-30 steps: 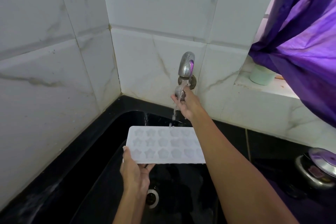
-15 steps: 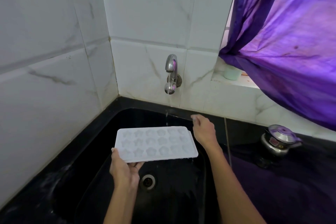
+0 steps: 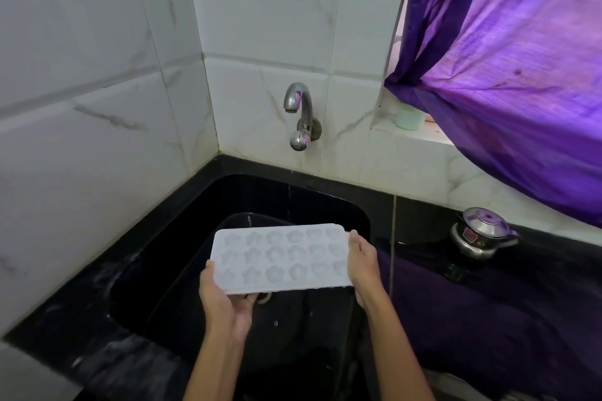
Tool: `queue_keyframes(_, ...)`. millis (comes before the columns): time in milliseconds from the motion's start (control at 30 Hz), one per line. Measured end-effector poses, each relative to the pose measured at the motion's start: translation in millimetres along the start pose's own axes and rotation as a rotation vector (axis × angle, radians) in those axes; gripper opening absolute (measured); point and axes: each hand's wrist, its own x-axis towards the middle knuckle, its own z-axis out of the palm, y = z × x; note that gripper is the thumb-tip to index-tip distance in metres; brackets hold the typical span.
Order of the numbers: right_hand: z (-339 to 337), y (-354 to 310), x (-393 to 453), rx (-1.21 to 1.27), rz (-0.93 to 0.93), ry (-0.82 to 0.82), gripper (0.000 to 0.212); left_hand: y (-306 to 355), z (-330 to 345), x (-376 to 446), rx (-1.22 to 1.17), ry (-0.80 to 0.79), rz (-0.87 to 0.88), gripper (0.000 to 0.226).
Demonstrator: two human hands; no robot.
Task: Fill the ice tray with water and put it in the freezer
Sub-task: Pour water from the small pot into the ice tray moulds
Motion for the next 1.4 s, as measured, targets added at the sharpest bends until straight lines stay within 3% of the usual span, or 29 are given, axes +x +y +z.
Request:
queue_keyframes(267, -19, -3, -10, -0.105, -0.063, -0.04, 0.045, -12, -10, -15, -0.074, -0.06, -0.095, 0.067)
queue_keyframes(467, -27, -17, -6, -0.439, -0.257, -0.008, 0.032, -18, -8, -18, -0.097, -0.013, -0.043, 0.06)
queue_keyframes(700, -28, -26, 6, -0.823, -0.385, -0.054, 0.042, -28, -8, -19, -0.107, 0.032, -0.048, 0.061)
queue_keyframes(933, -26, -29, 9, -0.993, -0.412, -0.146, 0.04, -29, 0, -19, -0.09, 0.062, -0.012, 0.058)
queue_keyframes(1400, -39, -30, 9, -1.061, -0.472, -0.13, 0.047, -39, 3, -25, -0.108, 0.075, 0.004, 0.056)
